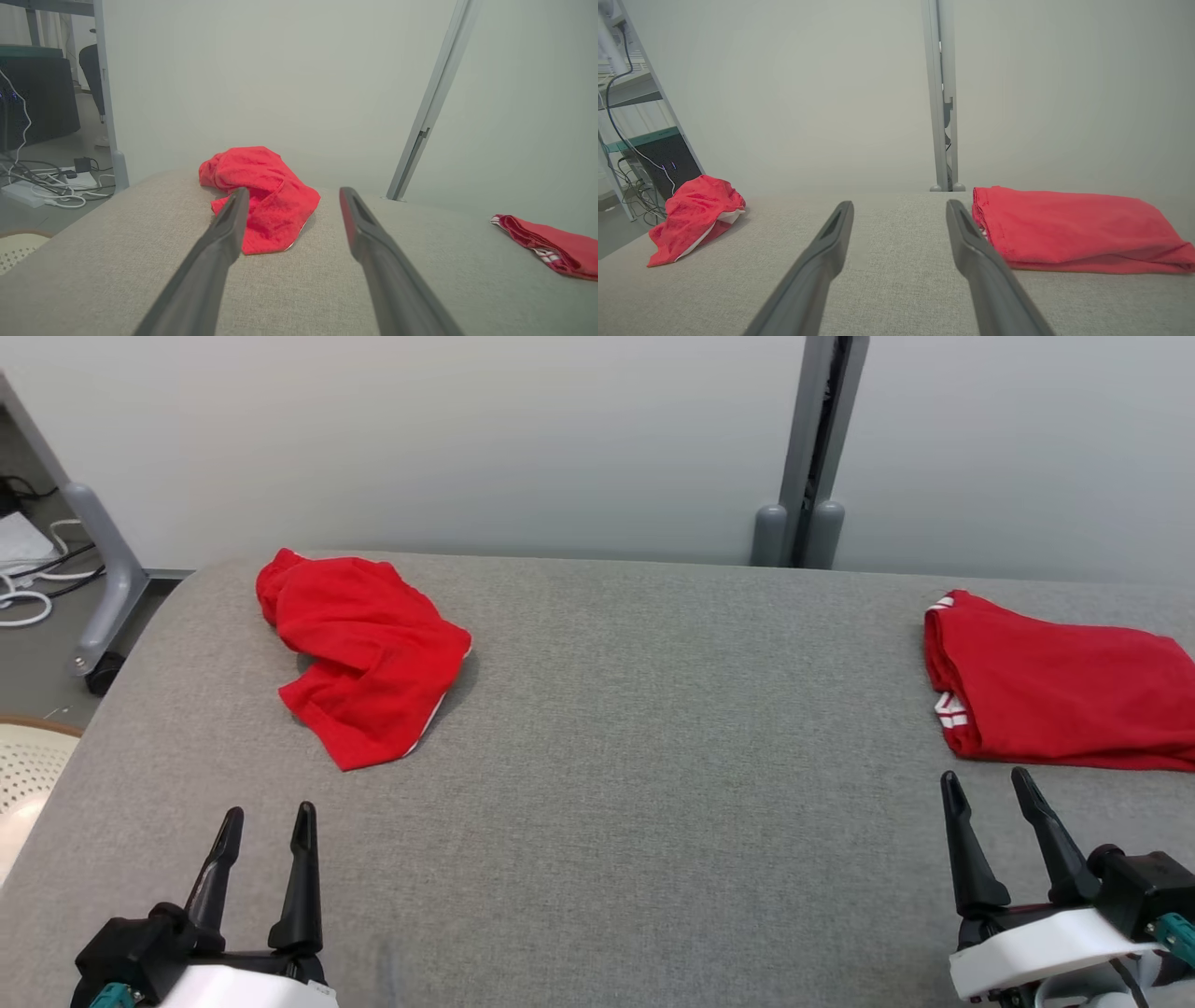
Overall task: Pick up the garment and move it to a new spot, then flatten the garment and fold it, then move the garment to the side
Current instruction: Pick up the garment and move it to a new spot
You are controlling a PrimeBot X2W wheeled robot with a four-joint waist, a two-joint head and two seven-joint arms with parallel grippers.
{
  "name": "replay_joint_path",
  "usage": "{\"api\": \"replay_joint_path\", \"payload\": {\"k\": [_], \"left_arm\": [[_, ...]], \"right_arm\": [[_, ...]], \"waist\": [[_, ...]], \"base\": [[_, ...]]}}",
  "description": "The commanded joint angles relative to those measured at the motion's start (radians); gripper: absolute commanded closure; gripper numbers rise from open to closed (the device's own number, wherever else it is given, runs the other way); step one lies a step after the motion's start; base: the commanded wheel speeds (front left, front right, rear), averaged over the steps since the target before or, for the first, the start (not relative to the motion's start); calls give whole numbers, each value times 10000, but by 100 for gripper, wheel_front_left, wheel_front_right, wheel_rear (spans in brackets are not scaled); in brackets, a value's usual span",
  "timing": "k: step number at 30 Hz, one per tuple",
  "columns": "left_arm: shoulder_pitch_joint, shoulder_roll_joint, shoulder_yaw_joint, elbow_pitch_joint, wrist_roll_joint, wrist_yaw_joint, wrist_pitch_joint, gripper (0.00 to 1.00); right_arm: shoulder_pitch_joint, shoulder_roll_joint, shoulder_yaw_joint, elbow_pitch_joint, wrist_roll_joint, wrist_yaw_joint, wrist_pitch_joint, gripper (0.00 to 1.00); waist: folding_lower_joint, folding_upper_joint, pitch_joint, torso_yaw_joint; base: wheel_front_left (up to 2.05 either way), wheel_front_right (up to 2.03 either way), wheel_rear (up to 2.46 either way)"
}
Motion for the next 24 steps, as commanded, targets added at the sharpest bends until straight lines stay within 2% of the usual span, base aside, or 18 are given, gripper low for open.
{"api": "replay_joint_path", "payload": {"k": [1, 15, 24], "left_arm": [[-83, 71, 56, 33, 77, -17, -11, 0], [-140, 21, 118, 216, 67, -17, -11, 0], [-62, 21, 143, 219, 125, -17, -11, 0]], "right_arm": [[-98, -22, 18, 20, 56, 3, -47, 0], [-176, -112, 204, 217, 97, 3, -47, 0], [-237, -108, 407, 316, 139, 3, -47, 0]], "waist": [[0, 0, -33, 240], [0, 0, -37, 1698], [0, 0, -41, 2201]], "base": [[0, 0, 0], [0, 0, 0], [0, 0, 0]]}}
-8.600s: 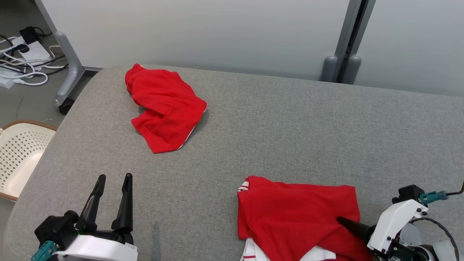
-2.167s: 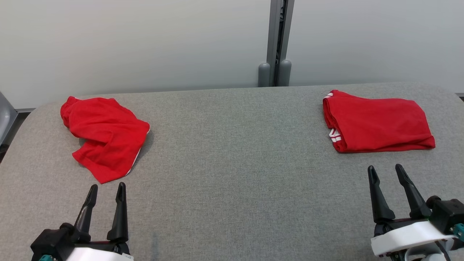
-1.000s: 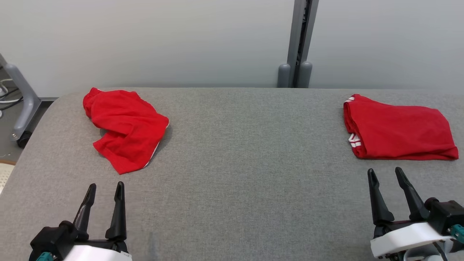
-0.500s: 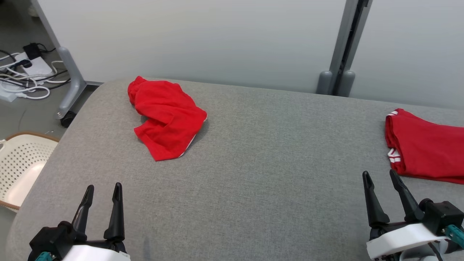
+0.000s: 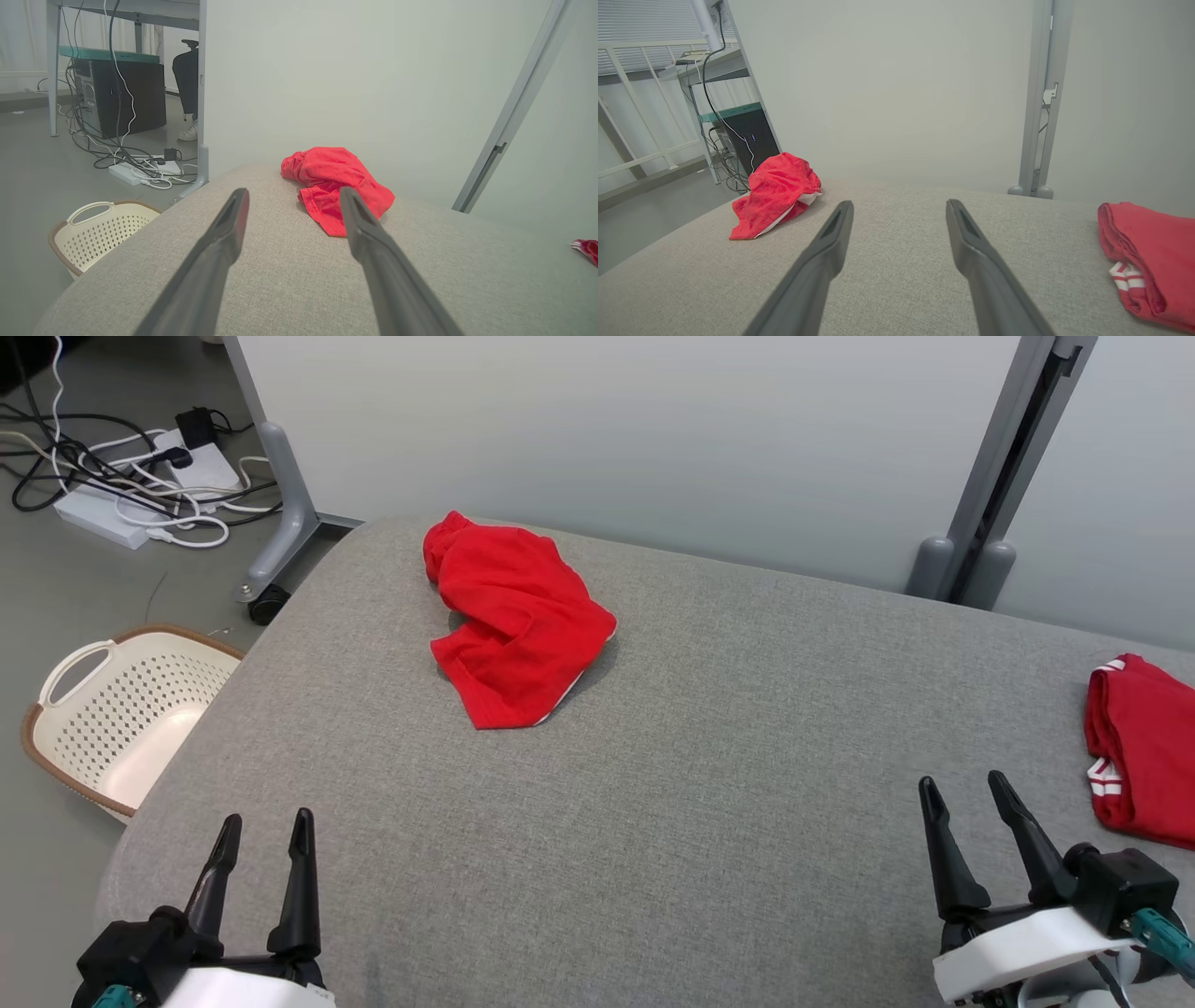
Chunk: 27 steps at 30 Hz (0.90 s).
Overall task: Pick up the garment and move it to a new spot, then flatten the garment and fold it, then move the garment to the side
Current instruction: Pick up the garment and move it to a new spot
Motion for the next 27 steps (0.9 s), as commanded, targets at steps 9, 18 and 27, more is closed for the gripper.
{"api": "replay_joint_path", "payload": {"k": [9, 18, 27], "left_arm": [[-170, 401, 17, -276, 308, -17, -11, 0], [-1701, 1413, -554, -276, 32, -17, 1273, 0], [-4054, 2386, -590, 559, -1139, -16, 3062, 0]], "right_arm": [[-139, -119, 122, -28, 69, 3, -48, 0], [-501, -97, 361, 3, 25, 3, -48, 0], [-1009, 97, 377, -144, -48, 3, -48, 0]], "waist": [[0, 0, 96, 55], [0, 0, 564, -325], [0, 0, 1476, -1271]], "base": [[0, 0, 0], [0, 0, 0], [0, 0, 0]]}}
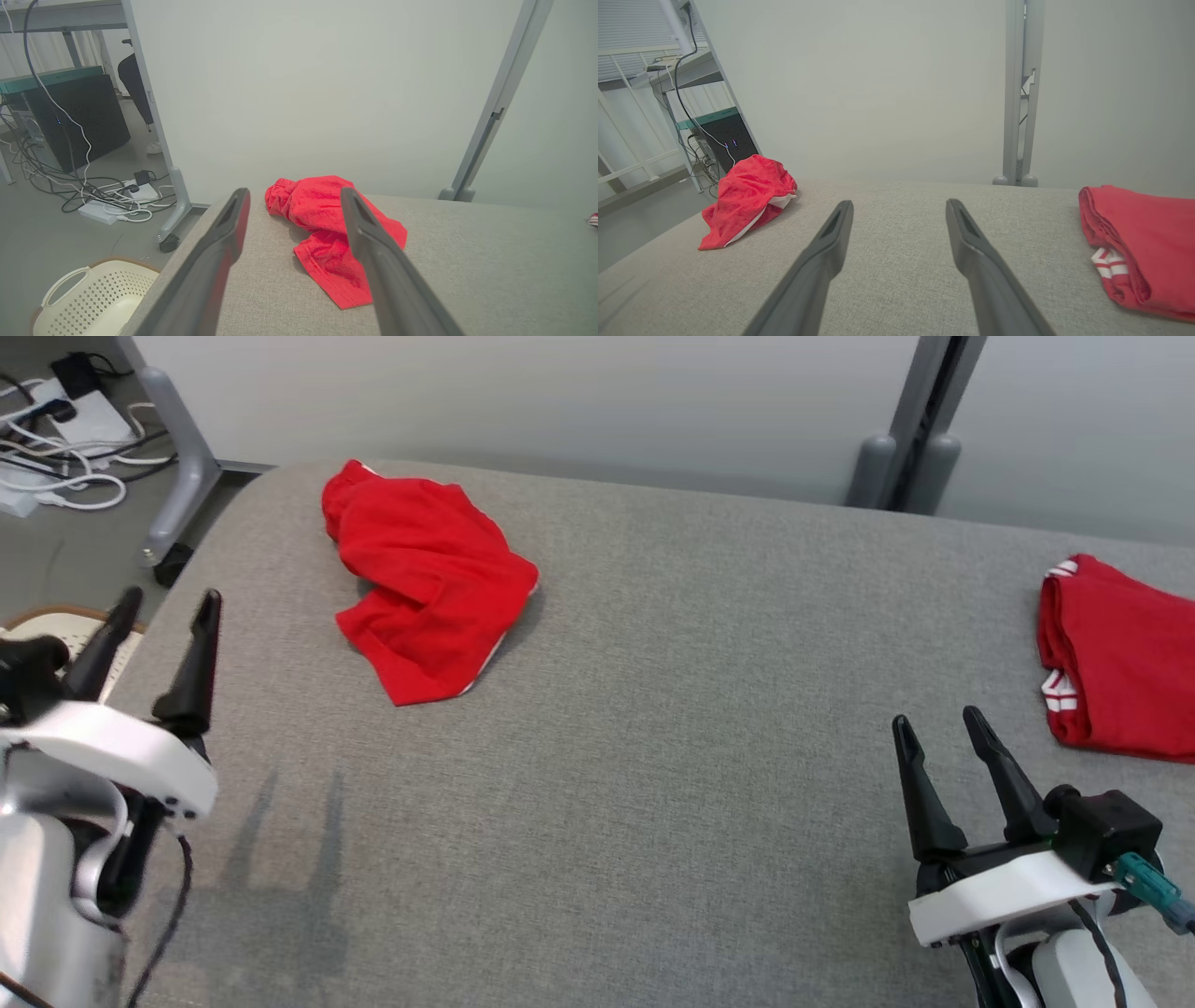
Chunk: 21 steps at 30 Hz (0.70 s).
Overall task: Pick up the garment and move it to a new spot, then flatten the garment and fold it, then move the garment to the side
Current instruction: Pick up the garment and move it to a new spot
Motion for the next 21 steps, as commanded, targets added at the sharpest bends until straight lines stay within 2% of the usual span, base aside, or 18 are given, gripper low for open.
{"api": "replay_joint_path", "payload": {"k": [1, 6, 11, 16, 21], "left_arm": [[-642, 395, -18, 223, -102, -15, 135, 0], [-2015, 1270, -219, 1242, -809, -15, 695, 0], [-3021, 2282, -887, 2289, -1599, -16, 1416, 0], [-3869, 2941, -1449, 3251, -2658, -15, 2321, 0], [-4641, 3291, -1810, 4139, -3563, -17, 2953, 0]], "right_arm": [[-212, 22, -26, -120, -85, 3, -48, 0], [-687, 110, 21, -319, -226, 3, -48, 0], [-1082, 234, 266, -1204, -204, 3, -46, 0], [-1291, 302, 321, -1655, -312, 3, -46, 0], [-1483, 340, 337, -1912, -388, 3, -46, 0]], "waist": [[0, 0, 537, -468], [0, 0, 1316, -1051], [0, 0, 1957, -1717], [0, 0, 2409, -2282], [0, 0, 2830, -2760]], "base": [[0, 0, 0], [0, 0, 0], [0, 0, 0], [0, 0, 0], [0, 0, 0]]}}
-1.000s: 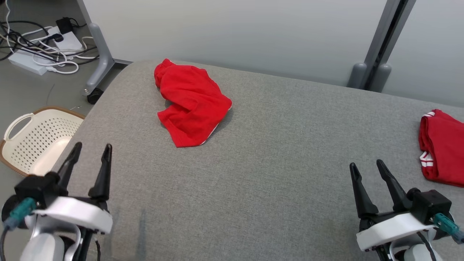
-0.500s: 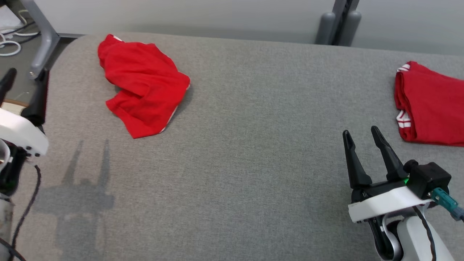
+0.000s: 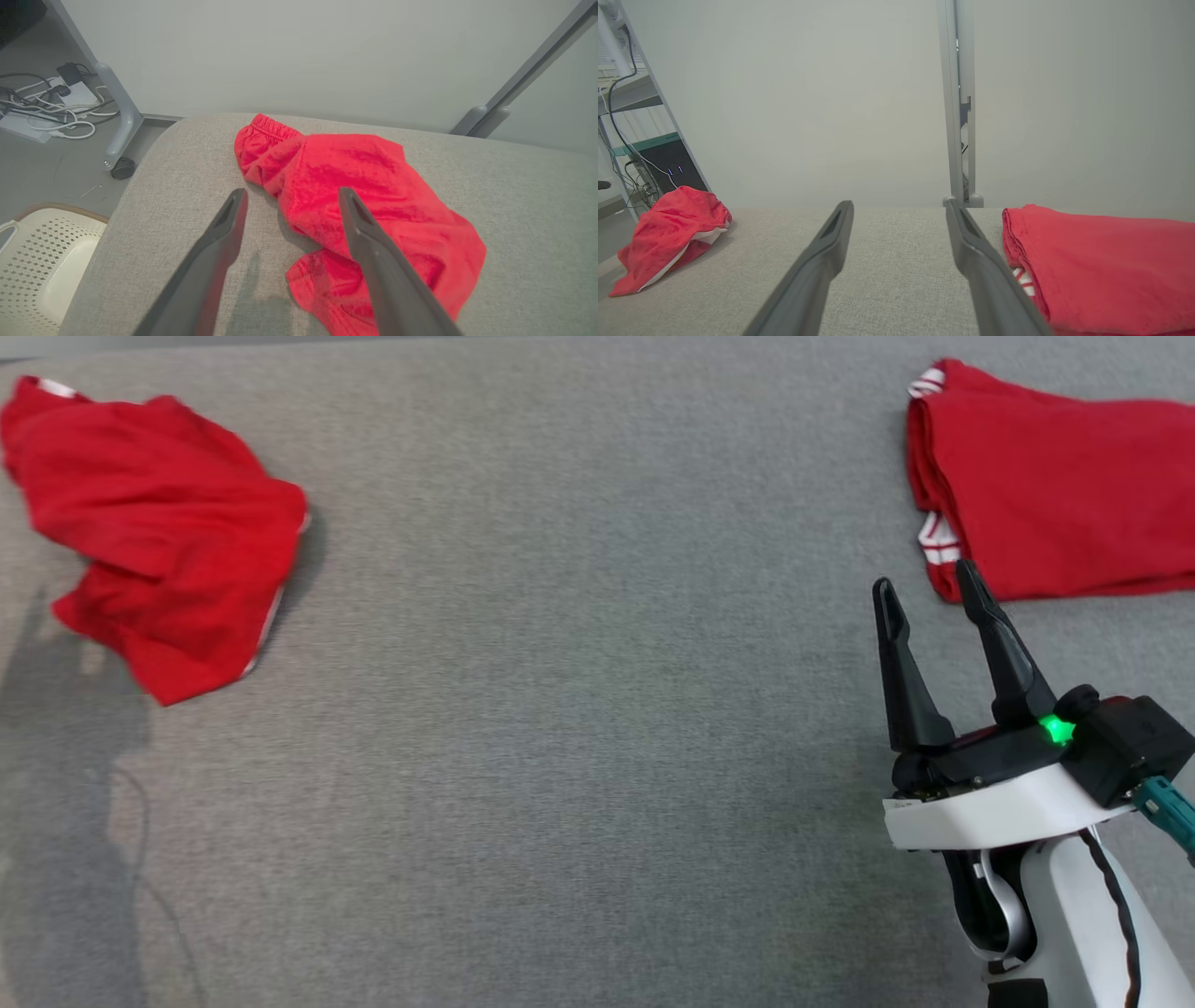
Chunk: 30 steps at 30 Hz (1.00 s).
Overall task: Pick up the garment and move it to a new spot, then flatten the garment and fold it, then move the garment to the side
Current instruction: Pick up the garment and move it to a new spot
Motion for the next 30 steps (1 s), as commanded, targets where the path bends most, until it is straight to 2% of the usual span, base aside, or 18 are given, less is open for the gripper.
{"api": "replay_joint_path", "payload": {"k": [1, 4, 10, 15, 20, 21, 22, 24, 30], "left_arm": [[-373, 96, -148, 270, -423, -17, 252, 0], [-682, 317, -344, 612, -864, -15, 516, 0], [-1007, 337, -499, 1162, -1628, -17, 977, 0], [-935, 395, -858, 1416, -2485, -17, 2397, 0], [-817, 455, -1174, 1391, -2966, -17, 3195, 1], [-799, 459, -1228, 1392, -3042, -17, 3338, 19], [-781, 458, -1292, 1378, -3101, -17, 3471, 57], [-750, 461, -1405, 1313, -3249, -17, 3699, 100], [-656, 602, -1576, 1035, -3424, -17, 3596, 100]], "right_arm": [[-154, 16, 21, -109, -50, 3, -48, 0], [-332, 35, 35, -202, -67, 3, -48, 0], [-418, 59, 60, -233, -31, 3, -48, 0], [-416, 70, 68, -207, -9, 3, -46, 0], [-371, 72, 7, -244, 90, 3, -48, 0], [-364, 73, 4, -232, 98, 3, -48, 0], [-362, 73, -2, -209, 108, 3, -48, 0], [-384, 74, -12, -143, 107, 3, -46, 0], [-427, 68, 55, -17, 134, 3, -48, 0]], "waist": [[0, 0, 463, -470], [0, 0, 750, -721], [0, 0, 1103, -1094], [0, 0, 1275, -1349], [0, 0, 1301, -1429], [0, 0, 1290, -1430], [0, 0, 1275, -1428], [0, 0, 1237, -1410], [0, 0, 904, -1333]], "base": [[0, 0, 0], [0, 0, 0], [0, 0, 0], [0, 0, 0], [0, 0, 0], [0, 0, 0], [0, 0, 0], [0, 0, 0], [0, 0, 0]]}}
